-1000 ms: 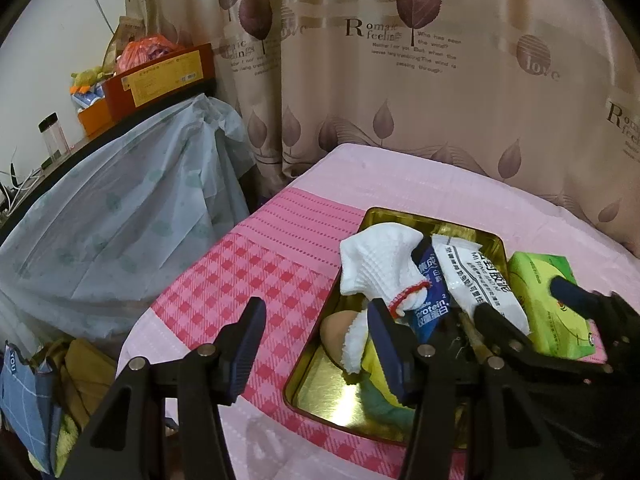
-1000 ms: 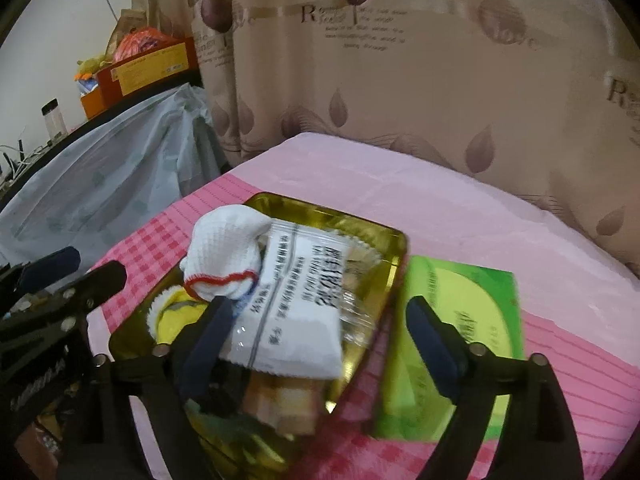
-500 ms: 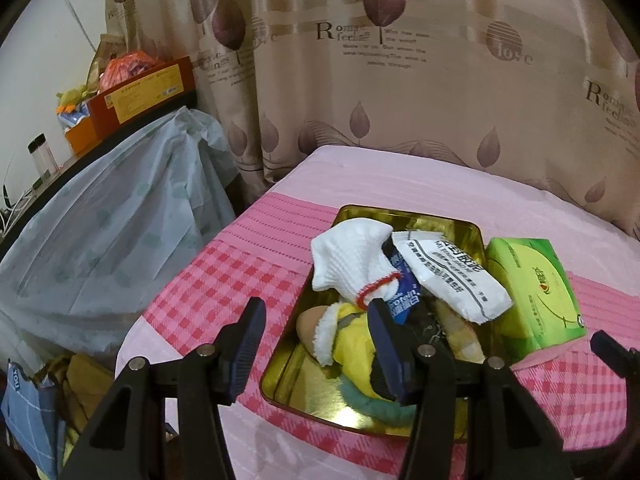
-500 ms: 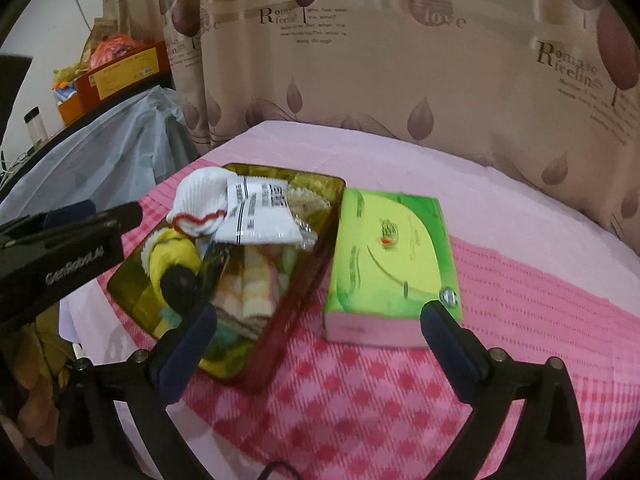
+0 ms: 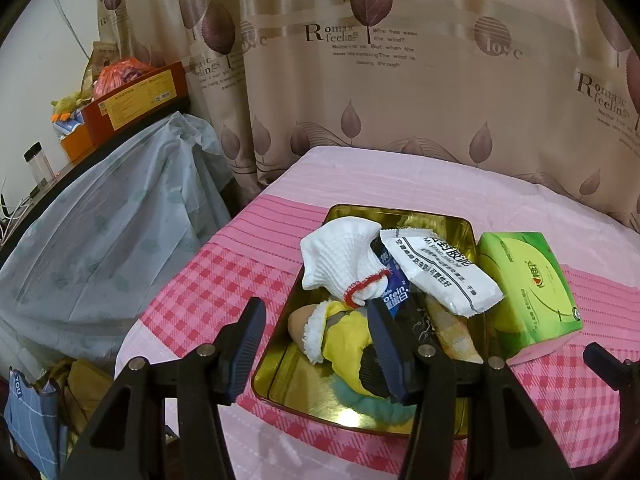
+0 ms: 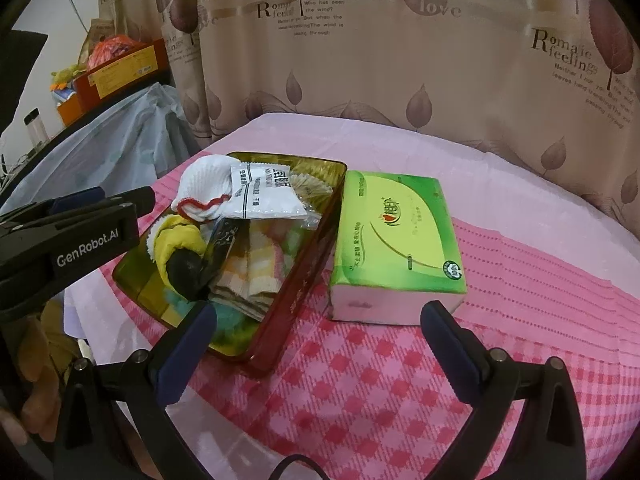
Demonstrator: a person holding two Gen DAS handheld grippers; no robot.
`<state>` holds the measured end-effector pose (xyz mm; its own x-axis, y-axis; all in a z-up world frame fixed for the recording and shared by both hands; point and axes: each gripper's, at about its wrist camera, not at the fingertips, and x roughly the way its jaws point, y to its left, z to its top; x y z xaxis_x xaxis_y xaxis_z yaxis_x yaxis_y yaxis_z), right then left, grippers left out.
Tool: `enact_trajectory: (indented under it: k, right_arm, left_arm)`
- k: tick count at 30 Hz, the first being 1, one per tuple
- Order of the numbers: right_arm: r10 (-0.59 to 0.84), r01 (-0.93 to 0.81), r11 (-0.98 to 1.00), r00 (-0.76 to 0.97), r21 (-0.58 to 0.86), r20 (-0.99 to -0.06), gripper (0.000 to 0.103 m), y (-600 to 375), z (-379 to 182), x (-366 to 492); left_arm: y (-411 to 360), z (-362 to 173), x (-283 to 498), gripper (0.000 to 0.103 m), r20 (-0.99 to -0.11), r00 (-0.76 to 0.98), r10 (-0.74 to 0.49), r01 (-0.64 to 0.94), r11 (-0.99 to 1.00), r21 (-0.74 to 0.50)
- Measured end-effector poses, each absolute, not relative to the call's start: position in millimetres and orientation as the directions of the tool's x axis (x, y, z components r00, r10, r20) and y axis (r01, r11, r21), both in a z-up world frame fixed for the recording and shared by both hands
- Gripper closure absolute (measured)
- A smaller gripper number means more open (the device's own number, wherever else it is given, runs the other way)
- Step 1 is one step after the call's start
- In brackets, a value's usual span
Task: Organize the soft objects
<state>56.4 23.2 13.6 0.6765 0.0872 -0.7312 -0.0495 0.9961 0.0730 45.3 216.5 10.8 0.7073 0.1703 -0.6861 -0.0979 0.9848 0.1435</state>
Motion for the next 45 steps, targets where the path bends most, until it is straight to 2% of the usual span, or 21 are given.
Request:
enact_trajectory:
  k: [45]
  right_arm:
    - [0.105,-0.076,0.994,0.636,0.073,-0.765,0.002,30.1,3.7,56.8]
  left_arm:
    - [214.3,8.3,45.5,0.049,-0.691,0.703,0.165,-0.087,0.985,0.147]
